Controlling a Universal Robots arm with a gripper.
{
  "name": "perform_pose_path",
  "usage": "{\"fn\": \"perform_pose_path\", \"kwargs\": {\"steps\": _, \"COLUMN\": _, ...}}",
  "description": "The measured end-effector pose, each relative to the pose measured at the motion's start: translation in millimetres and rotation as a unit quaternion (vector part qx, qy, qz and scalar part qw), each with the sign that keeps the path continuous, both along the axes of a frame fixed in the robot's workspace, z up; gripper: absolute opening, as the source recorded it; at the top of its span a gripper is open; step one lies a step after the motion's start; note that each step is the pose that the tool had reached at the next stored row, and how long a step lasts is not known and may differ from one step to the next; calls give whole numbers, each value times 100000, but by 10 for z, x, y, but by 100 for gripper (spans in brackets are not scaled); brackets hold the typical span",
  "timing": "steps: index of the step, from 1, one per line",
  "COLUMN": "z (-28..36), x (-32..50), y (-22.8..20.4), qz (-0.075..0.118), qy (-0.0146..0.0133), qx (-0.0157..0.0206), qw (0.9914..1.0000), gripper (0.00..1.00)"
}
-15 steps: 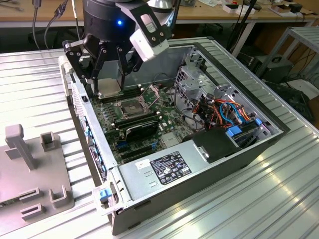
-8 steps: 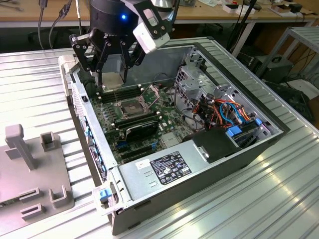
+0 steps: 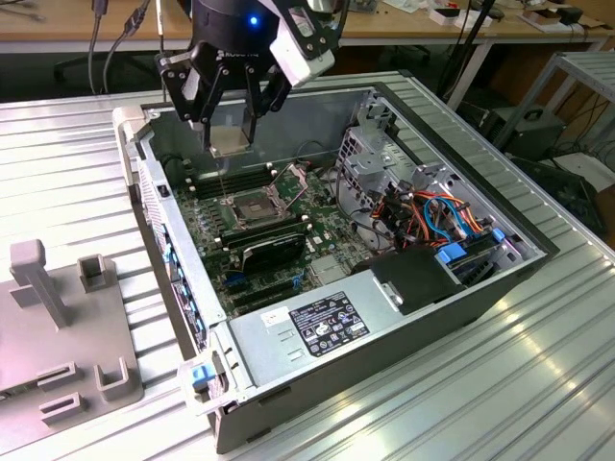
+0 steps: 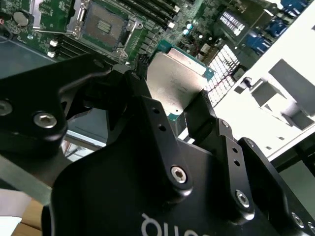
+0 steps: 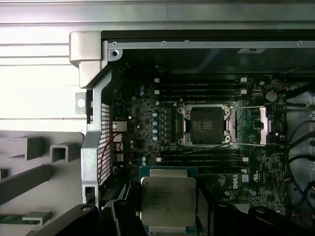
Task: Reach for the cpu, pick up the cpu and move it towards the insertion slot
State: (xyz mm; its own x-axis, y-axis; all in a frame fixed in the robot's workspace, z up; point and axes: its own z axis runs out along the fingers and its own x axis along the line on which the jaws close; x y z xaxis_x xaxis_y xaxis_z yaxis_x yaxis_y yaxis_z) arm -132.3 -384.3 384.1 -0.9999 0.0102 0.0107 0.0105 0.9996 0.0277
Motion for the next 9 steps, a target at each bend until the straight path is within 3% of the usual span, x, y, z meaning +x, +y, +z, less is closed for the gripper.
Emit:
{"fn": "perform_pose_path", "kwargs": {"steps": 5, "z": -8, "x": 103, "y": 128, "qz": 2, "qy": 0, "qx": -10, "qw": 100000, "gripper": 55}}
{"fn": "perform_pose_path", "kwargs": {"steps": 8, "z": -24, "x": 194, "y": 262, "qz": 1, "qy": -7, "qx": -29, "qw": 100000, "gripper": 55}}
{"fn": "perform_pose_path", "kwargs": {"steps": 9, "z": -31, "x": 228, "y": 268, "qz": -187, "qy": 2, "qx": -21, "qw": 100000, "gripper": 55}}
